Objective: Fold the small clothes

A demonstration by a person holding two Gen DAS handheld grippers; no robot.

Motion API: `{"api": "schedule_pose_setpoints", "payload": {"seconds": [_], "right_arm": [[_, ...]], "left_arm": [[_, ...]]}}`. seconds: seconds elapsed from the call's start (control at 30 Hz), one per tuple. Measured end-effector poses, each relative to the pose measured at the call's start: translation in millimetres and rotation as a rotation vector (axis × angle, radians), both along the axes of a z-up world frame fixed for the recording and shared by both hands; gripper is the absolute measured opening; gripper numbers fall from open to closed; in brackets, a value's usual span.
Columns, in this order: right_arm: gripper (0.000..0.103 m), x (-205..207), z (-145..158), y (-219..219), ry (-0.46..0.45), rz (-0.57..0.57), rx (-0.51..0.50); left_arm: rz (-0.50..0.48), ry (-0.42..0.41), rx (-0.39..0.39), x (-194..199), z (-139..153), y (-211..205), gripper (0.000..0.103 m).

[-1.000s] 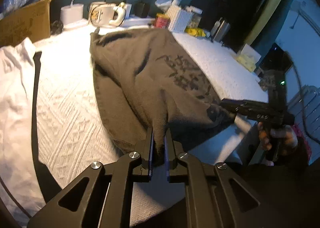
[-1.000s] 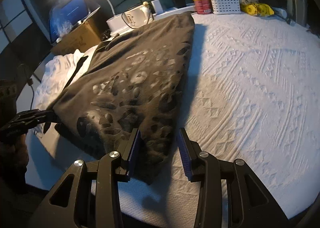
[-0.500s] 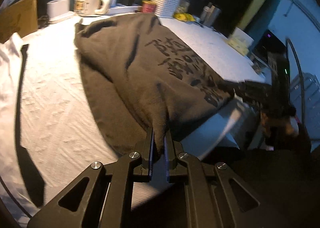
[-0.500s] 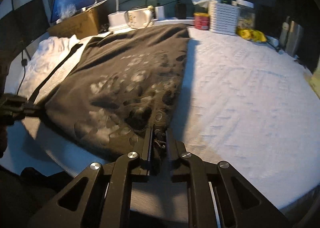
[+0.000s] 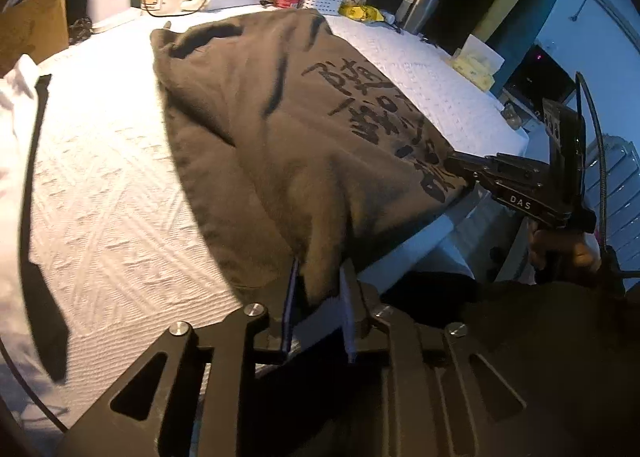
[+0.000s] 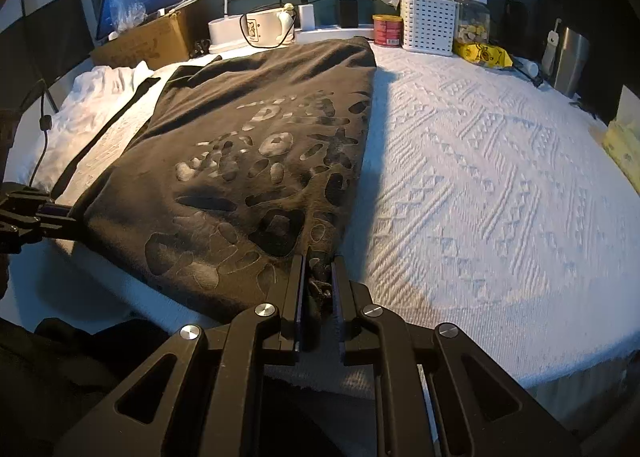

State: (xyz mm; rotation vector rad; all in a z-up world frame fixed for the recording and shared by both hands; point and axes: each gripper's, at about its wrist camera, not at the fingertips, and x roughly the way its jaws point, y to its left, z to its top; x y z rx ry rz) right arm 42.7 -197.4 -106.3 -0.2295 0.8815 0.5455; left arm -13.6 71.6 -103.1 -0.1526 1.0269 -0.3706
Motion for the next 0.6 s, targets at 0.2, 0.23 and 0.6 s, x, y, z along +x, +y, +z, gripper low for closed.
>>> {"api": "schedule_pose_setpoints", "payload": {"seconds": [0.2,0.23,0.6], "right_arm": [[0.014,3,2,-4,0.038,-0.022,0.027],[0.014,5,2,-4,0.047,-0.022,0.027],[0.034,8,4,-15,0.079,-0.039,0.037]], "left_arm": [[0.093,-0.069,0.060,1,23,24,0.067],[0.111,-0.075,0.086,4,24,25,0.070],[0.267,-0.019,0.330,38,11,11,0.070]]}}
